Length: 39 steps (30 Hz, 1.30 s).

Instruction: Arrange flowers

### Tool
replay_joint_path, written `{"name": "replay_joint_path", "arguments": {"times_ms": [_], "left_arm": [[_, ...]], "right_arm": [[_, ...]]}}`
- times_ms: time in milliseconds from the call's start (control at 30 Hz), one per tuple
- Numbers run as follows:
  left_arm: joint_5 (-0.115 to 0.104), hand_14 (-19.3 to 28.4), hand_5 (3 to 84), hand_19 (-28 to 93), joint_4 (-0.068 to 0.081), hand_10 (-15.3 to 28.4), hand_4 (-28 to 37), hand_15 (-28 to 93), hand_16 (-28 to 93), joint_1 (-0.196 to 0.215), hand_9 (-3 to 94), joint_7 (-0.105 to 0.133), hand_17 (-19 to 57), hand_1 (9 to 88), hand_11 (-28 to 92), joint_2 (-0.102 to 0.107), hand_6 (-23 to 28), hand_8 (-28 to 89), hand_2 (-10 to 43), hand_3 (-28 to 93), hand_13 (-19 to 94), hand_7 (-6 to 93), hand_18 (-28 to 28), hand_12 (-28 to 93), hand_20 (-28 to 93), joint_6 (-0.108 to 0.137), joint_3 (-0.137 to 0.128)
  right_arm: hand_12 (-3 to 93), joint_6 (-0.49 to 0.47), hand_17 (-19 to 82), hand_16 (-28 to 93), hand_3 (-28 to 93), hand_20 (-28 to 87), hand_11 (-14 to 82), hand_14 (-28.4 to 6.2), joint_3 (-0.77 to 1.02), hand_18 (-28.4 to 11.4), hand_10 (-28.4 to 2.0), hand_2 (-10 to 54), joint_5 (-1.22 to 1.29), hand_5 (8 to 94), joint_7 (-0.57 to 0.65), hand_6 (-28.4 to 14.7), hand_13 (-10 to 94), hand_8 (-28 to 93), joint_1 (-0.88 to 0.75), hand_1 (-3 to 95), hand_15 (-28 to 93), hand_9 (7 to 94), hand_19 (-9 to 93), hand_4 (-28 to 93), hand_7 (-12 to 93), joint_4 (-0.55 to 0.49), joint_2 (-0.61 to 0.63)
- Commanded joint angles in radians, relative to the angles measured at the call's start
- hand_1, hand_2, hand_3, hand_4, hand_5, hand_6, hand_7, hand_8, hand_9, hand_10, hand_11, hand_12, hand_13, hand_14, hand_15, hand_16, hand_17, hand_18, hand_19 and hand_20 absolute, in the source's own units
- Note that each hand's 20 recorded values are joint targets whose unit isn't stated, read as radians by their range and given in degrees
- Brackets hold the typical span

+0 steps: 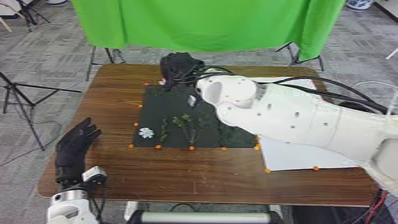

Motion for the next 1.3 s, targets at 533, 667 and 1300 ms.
{"name": "replay_joint_path", "arguments": {"times_ms": [533, 667, 1300], "left_arm": [[0.045, 18.9, 47.4, 13, 0.024, 15.3, -13.8, 25, 0, -0.044, 39.4, -0.054, 6.1, 29.0, 19, -0.014, 3.2, -3, -6.5, 63, 34, 7.2, 13.8, 18, 16, -0.101, 0.012], [0.05, 19.4, 47.0, 13, 0.025, 15.6, -13.7, 24, 1, -0.045, 38.8, -0.061, 5.8, 28.7, 18, -0.014, 3.8, -3, -6.3, 63, 33, 6.2, 13.9, 18, 16, -0.107, 0.011], [0.052, 19.5, 45.2, 13, 0.025, 15.3, -13.9, 22, 2, -0.045, 37.8, -0.073, 5.5, 28.2, 16, -0.019, 4.3, -2, -6.1, 64, 32, 4.8, 13.8, 20, 16, -0.121, 0.01]], "right_arm": [[29.2, -0.172, 65, 28, 54, 58, 2.8, -1.2, -0.014, -11.4, -9.0, -9.3, -0.06, 72.4, 0.105, 3.0, 89, 2, -0.07, 65.0, 64, 78.7, 93, -18, 31, 0.147, -0.151], [28.3, -0.182, 65, 28, 54, 58, 2.3, -1.3, -0.016, -11.4, -8.9, -8.6, -0.045, 71.3, 0.115, 3.3, 89, 2, -0.074, 64.7, 64, 77.2, 93, -19, 31, 0.156, -0.157], [21.4, -0.224, 64, 28, 50, 58, 9.3, -1.6, 0.006, -11.9, -10.1, -6.8, -0.033, 66.0, 0.144, 2.3, 89, 0, -0.086, 59.9, 63, 71.9, 93, -16, 28, 0.134, -0.154]]}}
